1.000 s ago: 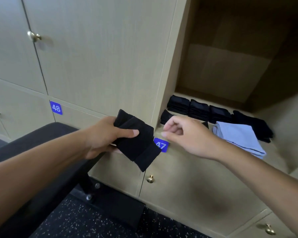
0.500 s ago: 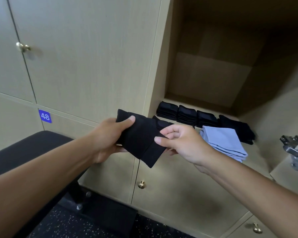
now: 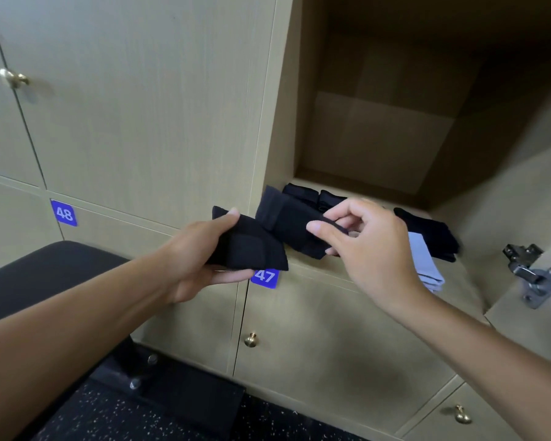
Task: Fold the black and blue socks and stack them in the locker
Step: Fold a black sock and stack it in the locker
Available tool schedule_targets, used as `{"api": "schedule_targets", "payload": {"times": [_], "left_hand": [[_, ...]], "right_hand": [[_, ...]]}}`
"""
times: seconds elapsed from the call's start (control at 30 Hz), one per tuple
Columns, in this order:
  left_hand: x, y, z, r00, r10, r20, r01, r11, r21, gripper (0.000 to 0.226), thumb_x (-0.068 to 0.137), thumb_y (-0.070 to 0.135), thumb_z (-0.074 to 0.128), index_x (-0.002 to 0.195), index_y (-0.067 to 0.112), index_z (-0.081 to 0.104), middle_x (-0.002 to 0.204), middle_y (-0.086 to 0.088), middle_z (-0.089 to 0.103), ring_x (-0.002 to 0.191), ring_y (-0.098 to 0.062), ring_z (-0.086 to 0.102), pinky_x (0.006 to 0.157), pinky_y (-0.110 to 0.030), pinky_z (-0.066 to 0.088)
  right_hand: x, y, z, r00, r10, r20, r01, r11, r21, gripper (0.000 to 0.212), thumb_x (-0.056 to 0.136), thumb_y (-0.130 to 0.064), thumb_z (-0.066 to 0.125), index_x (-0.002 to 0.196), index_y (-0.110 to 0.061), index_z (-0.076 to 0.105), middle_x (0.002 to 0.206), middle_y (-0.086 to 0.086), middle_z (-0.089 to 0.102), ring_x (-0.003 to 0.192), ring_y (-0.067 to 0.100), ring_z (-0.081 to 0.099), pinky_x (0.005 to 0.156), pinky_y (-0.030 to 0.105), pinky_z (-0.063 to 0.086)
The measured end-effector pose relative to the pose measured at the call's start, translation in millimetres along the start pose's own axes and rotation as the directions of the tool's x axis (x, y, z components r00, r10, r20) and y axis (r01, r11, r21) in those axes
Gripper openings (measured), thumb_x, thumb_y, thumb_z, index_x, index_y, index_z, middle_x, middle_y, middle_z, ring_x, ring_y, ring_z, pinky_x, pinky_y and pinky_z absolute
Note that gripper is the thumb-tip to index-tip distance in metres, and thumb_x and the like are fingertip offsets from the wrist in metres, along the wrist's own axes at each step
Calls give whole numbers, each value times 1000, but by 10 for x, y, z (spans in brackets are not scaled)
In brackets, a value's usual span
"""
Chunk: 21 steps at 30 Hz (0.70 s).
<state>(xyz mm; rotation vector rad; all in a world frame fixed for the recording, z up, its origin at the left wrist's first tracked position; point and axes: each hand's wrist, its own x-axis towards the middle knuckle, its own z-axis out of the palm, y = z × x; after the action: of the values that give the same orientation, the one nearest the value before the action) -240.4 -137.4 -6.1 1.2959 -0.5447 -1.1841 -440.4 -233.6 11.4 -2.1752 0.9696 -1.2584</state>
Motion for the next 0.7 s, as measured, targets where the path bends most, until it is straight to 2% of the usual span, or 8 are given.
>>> {"api": "schedule_targets", "payload": {"times": [0.07, 0.17, 0.23, 0.33, 0.4, 0.5, 0.6, 0.7], "left_hand": [[-11, 20, 25, 998, -3, 65, 4, 1000, -13, 45, 95, 52, 62, 115, 11, 69, 107, -14, 78, 91, -32, 77, 65, -32, 63], [-10, 25, 46, 992, 17, 127, -14, 1000, -22, 54, 90, 58, 63, 118, 13, 72, 110, -15, 77, 94, -34, 77, 66, -29, 62], [-5, 18, 57, 988, 37, 152, -30, 998, -49, 50, 89, 54, 65, 118, 13, 71, 112, -12, 77, 96, -31, 77, 67, -27, 62], [17, 2, 50, 981, 94, 168, -86, 995, -57, 37, 93, 32, 69, 121, 8, 69, 106, -10, 78, 91, -22, 77, 68, -23, 61], [38, -4, 30, 983, 119, 140, -113, 992, -52, 30, 93, 21, 70, 121, 9, 69, 98, -5, 79, 84, -14, 77, 65, -22, 60], [73, -15, -7, 985, 137, 102, -136, 991, -16, 29, 92, 17, 71, 121, 13, 69, 93, 2, 78, 78, -6, 74, 61, -21, 58], [105, -28, -51, 985, 141, 98, -144, 989, 24, 33, 88, 19, 75, 121, 15, 70, 89, 4, 77, 73, -5, 72, 59, -20, 57], [132, -47, -76, 985, 134, 113, -145, 984, 103, 35, 85, 21, 79, 119, 16, 72, 91, 3, 76, 72, -6, 71, 57, -19, 55]], "right_hand": [[-51, -8, 24, 986, -163, 24, 165, 975, -151, 16, 80, -26, 84, 75, -20, 70, 72, -6, 61, 73, 12, 60, 60, 16, 41], [-126, 5, 68, 947, -301, 109, 318, 924, -211, 14, 81, -25, 83, 79, -19, 71, 76, -10, 53, 73, 9, 55, 60, 19, 39], [-172, 6, 80, 914, -363, 181, 398, 888, -229, 13, 83, -27, 81, 85, -19, 71, 79, -11, 52, 72, 8, 54, 62, 24, 44], [-208, 4, 78, 875, -401, 271, 461, 862, -210, 18, 86, -36, 75, 94, -20, 71, 87, -12, 59, 77, 8, 57, 65, 34, 51], [-204, 4, 58, 881, -379, 282, 435, 883, -173, 22, 88, -42, 71, 96, -21, 71, 90, -15, 61, 81, 5, 57, 69, 31, 52], [-172, 23, 21, 915, -301, 269, 353, 920, -169, 27, 91, -50, 61, 101, -26, 69, 97, -17, 62, 92, 6, 61, 73, 31, 53], [-139, 66, 19, 955, -169, 244, 207, 969, -138, 15, 93, -35, 66, 107, -29, 65, 105, -21, 60, 105, 3, 59, 73, 20, 52], [-120, 107, 45, 962, 46, 268, -48, 999, 1, 13, 91, -23, 71, 100, -28, 63, 104, -17, 67, 97, -1, 65, 78, 19, 51]]}}
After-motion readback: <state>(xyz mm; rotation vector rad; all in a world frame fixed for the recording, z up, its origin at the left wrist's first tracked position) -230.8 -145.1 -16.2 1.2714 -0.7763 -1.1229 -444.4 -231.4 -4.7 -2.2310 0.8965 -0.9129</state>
